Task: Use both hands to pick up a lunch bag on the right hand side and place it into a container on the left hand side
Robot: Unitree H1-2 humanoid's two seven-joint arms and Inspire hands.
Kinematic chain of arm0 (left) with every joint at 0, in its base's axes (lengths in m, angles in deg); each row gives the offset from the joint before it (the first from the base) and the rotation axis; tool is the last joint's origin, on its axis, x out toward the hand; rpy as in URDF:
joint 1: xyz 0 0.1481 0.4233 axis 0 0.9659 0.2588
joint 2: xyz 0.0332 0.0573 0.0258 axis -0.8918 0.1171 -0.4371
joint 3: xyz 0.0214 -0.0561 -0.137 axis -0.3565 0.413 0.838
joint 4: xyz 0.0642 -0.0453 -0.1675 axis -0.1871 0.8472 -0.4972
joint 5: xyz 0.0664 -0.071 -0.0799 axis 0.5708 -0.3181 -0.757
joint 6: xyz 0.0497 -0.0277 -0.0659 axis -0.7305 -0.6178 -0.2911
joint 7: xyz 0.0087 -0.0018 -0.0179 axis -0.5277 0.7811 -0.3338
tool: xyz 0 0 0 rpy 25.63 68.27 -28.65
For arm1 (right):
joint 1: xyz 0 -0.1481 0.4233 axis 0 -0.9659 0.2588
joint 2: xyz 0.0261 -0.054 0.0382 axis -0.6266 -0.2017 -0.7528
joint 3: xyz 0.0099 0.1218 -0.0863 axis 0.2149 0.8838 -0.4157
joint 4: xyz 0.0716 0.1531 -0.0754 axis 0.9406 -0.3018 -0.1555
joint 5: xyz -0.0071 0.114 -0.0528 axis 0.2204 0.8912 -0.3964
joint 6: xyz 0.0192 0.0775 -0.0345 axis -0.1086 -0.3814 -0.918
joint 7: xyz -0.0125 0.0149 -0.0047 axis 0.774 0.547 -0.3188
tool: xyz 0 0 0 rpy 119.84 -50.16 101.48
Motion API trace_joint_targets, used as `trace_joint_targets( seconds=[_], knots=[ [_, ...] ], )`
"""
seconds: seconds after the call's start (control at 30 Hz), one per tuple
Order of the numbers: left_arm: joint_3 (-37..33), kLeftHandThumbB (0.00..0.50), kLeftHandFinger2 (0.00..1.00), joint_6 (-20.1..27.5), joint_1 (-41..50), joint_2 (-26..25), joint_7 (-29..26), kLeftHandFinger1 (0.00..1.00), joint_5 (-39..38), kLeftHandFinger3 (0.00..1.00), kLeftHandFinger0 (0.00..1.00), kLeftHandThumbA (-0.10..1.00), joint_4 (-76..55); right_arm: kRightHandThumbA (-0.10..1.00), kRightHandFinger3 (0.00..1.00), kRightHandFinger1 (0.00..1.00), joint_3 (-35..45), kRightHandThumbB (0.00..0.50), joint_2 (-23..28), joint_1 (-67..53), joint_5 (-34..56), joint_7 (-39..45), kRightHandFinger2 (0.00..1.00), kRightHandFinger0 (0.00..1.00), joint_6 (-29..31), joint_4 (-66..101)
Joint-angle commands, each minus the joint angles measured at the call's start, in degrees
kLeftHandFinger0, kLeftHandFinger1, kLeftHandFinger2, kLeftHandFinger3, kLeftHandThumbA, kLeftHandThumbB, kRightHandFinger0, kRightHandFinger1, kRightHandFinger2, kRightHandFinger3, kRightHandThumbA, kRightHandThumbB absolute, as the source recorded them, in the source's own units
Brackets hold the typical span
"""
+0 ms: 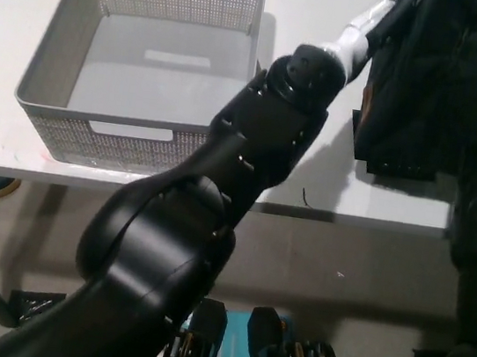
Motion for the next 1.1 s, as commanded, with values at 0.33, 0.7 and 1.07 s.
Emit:
trace_joint_targets(
  seconds=[0.33, 0.7, 1.07],
  knots=[
    [5.6, 0.299, 1.0, -1.3, -9.8, -2.2, 3.2, 1.0, -5.4, 1.0, 1.0, 1.0, -1.5, 1.0, 1.0, 1.0, -9.8, 0.0, 1.0, 17.9, -5.8, 6.4, 1.0, 1.0, -6.3, -9.2],
    [8.0, 0.315, 1.0, -0.1, -12.5, -8.6, 6.1, 1.0, -7.8, 1.0, 1.0, 1.0, -5.0, 1.0, 1.0, 1.0, -11.2, 0.0, -1.9, 29.9, -7.1, 5.9, 1.0, 1.0, -4.8, -17.4],
    [8.9, 0.295, 1.0, -1.5, -13.5, -11.2, 5.6, 1.0, -9.8, 1.0, 1.0, 1.0, -10.7, 1.0, 1.0, 1.0, -12.1, 0.0, -3.8, 34.9, -9.8, 3.3, 1.0, 1.0, -3.0, -18.0]
  ],
)
